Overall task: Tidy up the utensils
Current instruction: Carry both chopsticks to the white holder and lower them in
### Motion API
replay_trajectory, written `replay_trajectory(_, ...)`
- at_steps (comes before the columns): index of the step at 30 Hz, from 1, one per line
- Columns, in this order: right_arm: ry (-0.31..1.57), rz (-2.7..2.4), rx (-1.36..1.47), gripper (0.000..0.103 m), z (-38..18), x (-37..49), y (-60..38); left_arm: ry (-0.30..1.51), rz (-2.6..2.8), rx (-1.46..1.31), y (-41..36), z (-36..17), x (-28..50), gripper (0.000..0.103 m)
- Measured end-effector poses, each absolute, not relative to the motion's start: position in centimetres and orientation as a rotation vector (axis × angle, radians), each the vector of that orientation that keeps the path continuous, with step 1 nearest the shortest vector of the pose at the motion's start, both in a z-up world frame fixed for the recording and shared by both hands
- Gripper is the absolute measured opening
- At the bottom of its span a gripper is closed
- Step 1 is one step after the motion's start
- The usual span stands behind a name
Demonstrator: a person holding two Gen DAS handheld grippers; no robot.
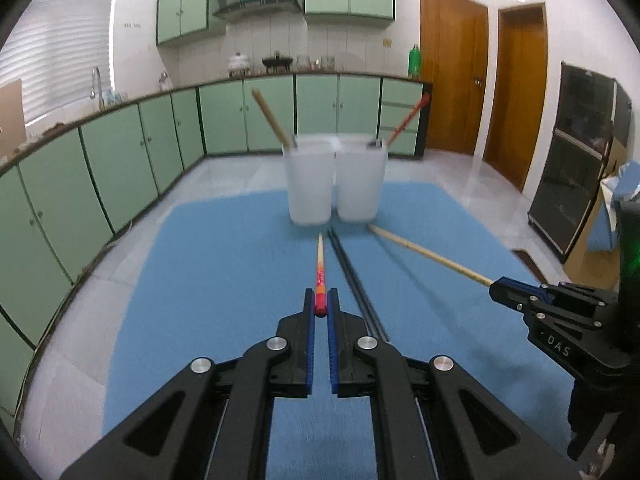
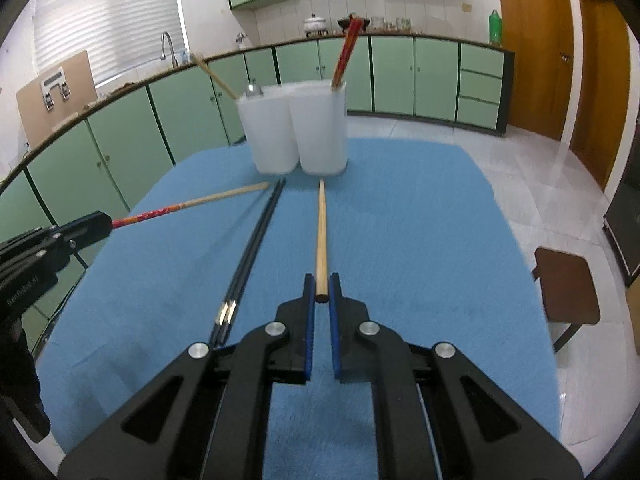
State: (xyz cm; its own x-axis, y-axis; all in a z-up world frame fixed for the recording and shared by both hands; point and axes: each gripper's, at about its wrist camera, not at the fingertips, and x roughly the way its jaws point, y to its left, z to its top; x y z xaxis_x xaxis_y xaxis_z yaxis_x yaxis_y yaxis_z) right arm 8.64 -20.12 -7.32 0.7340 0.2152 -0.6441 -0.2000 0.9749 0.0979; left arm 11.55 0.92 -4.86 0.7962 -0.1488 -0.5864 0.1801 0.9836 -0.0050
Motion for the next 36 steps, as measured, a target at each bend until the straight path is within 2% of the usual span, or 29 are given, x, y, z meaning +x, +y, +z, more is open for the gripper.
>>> replay_trajectory(9, 0.615, 0.271, 0.033, 0.006, -1.8, 9.6, -20.6, 0.504, -0.2, 0.034, 1.6, 0.2, 11.9, 0.006)
replay_trajectory(28, 0.538, 0.383, 0.005, 0.006, 8.0, 14.5, -20.1, 0.426, -0.266, 0.037, 1.7, 5.1, 15.8, 0.006)
replay_trajectory(36, 0.431, 0.375, 0.011, 0.006, 13.5, 17.9, -20.6, 0.329, -0.274, 0.044, 1.0, 9.5, 18.2, 0.006)
